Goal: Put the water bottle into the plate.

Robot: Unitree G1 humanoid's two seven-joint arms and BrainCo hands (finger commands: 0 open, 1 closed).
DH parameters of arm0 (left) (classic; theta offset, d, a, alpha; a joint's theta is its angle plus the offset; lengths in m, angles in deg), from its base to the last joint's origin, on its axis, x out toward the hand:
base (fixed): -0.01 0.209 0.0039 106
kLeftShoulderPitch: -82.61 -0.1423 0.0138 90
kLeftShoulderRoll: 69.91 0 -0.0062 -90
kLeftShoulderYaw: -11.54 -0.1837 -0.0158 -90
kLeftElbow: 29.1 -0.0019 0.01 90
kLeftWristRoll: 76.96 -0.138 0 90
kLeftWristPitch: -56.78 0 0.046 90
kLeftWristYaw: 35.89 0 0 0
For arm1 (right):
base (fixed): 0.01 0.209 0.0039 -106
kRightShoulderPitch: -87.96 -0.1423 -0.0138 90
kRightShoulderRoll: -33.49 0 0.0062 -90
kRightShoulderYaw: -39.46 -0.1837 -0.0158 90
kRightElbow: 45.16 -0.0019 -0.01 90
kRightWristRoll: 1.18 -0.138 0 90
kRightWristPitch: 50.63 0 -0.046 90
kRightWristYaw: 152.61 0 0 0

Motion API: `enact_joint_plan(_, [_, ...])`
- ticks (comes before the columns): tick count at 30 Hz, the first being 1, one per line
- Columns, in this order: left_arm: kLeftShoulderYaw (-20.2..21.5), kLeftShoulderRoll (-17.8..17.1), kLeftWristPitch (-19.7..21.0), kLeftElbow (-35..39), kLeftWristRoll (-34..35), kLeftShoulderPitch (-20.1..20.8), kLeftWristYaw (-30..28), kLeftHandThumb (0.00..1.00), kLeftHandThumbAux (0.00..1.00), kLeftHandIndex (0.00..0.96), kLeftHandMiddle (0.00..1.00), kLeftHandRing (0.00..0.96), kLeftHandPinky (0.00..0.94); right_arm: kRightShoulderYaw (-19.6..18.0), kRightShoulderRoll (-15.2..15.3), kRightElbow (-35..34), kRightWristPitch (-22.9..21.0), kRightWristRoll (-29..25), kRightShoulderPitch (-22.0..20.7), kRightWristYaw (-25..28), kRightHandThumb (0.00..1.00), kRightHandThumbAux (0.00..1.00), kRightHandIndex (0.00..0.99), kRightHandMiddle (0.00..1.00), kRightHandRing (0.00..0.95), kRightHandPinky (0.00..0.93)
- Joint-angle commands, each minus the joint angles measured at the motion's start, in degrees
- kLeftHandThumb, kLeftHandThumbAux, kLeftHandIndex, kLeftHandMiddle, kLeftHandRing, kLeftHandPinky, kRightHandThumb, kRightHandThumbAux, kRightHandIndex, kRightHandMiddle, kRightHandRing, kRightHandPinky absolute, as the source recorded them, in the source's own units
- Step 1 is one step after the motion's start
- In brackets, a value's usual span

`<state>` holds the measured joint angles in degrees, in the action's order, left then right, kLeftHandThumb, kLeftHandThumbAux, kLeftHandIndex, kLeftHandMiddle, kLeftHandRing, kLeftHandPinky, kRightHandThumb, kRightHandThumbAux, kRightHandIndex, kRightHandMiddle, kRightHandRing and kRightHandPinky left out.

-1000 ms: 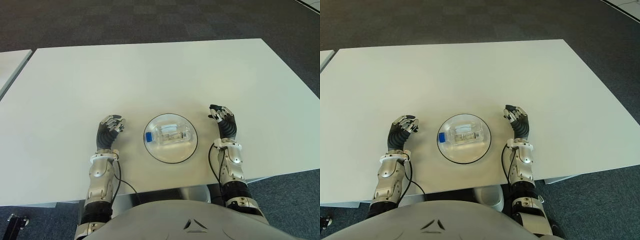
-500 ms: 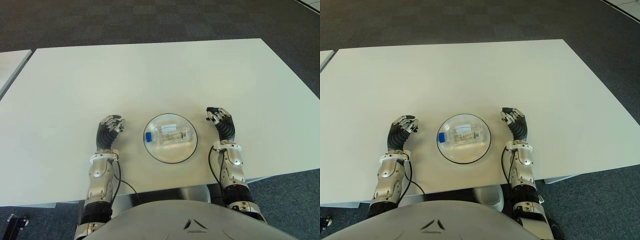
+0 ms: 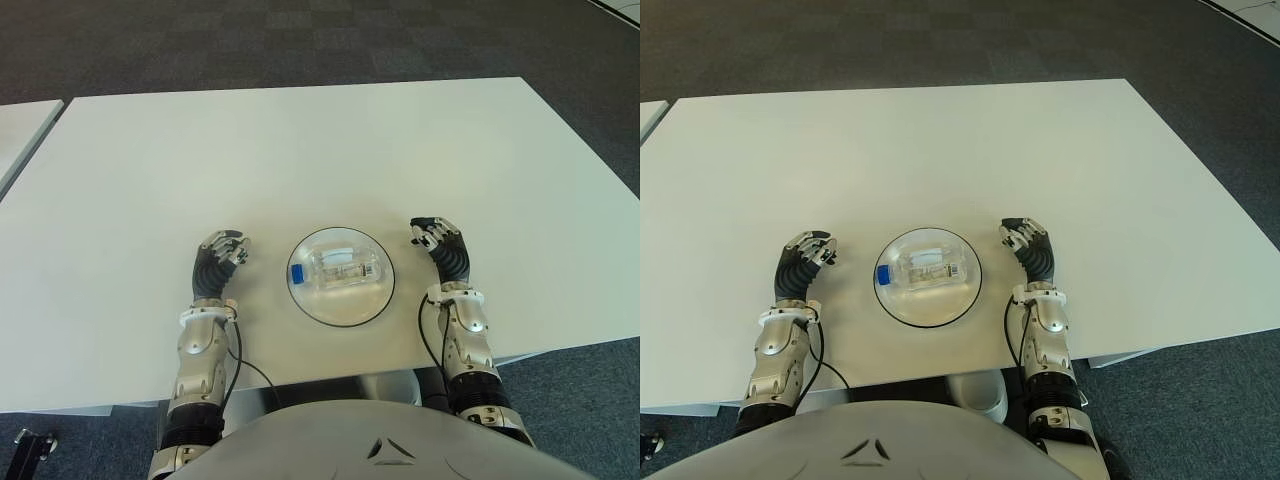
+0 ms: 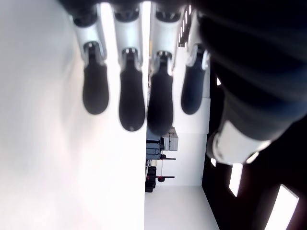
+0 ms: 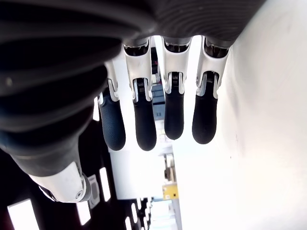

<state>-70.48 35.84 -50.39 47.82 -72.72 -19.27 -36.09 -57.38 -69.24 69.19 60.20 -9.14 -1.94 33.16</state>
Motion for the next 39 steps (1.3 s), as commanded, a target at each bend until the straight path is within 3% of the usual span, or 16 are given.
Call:
enact_joint_plan(1, [-0.1, -0.1, 1.9, -0.3, 0.4, -0.9, -0.5, 0.705, 0.711, 0.434, 0.615, 0.598, 0.591, 0.7, -0.2, 1.1, -2.7, 1.0, 2.2, 0.2, 0.710, 0.724, 0.430, 0.497, 0.493, 0.500])
enact_joint_plan(39, [-0.6, 0.7, 2.9, 1.2, -0.4, -1.8, 0.6, 0.705, 0.711, 0.433, 0.607, 0.590, 0.576, 0.7, -1.1, -2.1, -4.7, -1.0, 3.9, 2.6, 0.711, 0.723, 0.429, 0.492, 0.492, 0.520])
